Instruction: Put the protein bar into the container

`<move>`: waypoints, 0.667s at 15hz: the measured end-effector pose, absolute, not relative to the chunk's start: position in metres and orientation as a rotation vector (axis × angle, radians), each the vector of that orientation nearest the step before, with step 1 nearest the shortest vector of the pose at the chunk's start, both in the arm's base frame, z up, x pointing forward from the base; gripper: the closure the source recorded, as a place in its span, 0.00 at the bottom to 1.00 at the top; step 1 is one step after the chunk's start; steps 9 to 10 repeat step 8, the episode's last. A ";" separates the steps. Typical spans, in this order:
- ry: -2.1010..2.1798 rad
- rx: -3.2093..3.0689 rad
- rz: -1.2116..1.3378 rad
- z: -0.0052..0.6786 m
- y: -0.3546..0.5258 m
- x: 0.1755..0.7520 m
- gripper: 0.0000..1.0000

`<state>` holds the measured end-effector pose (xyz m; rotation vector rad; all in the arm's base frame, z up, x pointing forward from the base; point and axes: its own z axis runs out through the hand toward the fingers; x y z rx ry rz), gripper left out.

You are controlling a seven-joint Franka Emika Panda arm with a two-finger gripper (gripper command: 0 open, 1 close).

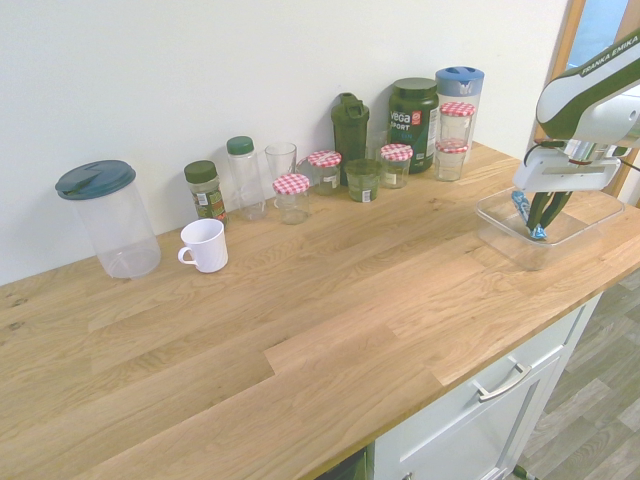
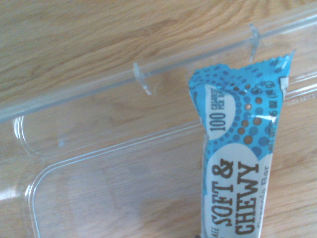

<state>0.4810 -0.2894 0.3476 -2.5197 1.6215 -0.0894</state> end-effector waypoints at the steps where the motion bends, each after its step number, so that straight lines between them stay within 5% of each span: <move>1: 1.624 -2.519 -0.087 0.347 -0.290 0.480 0.00; 10: 1.636 -2.481 -0.216 0.403 -0.305 0.459 0.00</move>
